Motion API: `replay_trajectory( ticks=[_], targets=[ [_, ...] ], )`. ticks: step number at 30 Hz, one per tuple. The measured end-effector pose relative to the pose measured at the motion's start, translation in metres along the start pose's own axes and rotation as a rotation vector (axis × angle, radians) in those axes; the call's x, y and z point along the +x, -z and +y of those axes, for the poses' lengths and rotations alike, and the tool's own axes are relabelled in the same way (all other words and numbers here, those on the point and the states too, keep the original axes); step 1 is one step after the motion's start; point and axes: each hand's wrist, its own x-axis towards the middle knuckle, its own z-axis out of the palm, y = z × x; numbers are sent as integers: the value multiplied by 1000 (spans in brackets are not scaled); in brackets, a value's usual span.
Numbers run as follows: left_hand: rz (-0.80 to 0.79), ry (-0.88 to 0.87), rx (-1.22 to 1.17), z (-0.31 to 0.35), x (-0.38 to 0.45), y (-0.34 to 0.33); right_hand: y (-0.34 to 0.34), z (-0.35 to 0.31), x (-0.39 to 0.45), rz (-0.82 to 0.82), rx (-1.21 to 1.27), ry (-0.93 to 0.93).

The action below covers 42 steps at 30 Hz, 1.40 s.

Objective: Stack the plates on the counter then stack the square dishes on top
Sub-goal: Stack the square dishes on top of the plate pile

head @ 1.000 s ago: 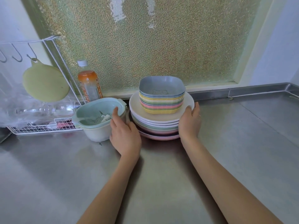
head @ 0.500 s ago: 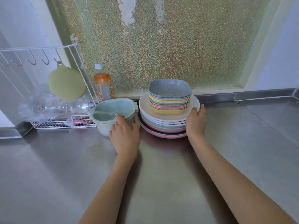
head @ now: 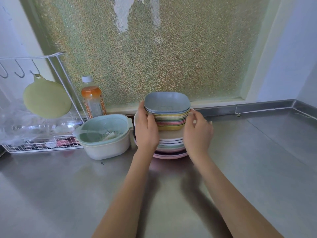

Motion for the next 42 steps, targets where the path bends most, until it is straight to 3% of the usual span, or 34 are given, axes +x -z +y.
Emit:
replay_trajectory(
  ticks=[5,10,12,14,18,24,32,36,40,42],
  targets=[
    [154,-90,0,9,-29,-1,-2,-2,16,-132,1,-61],
    [247,-352,316,9,-32,2,-1,4,19,-107,174,-123],
    [262,-305,318,8,-17,4,-1,5,12,-41,179,-65],
    [155,-222,313,7,-5,4,-2,7,9,-1,188,-24],
    [18,-214,238,2,-6,-2,-2,11,14,-103,178,-46],
    [126,-224,380,8,-20,-4,-1,22,32,-384,390,-106],
    [186,-252,456,9,-19,-12,-15,27,48,-512,456,-205],
    [186,-282,349,11,-18,-13,-16,32,51,-526,470,-190],
    [67,-8,-83,12,-3,3,-11,36,59,-455,592,-261],
    [-21,79,-93,2,4,4,-14,35,58,-498,595,-275]
  ],
)
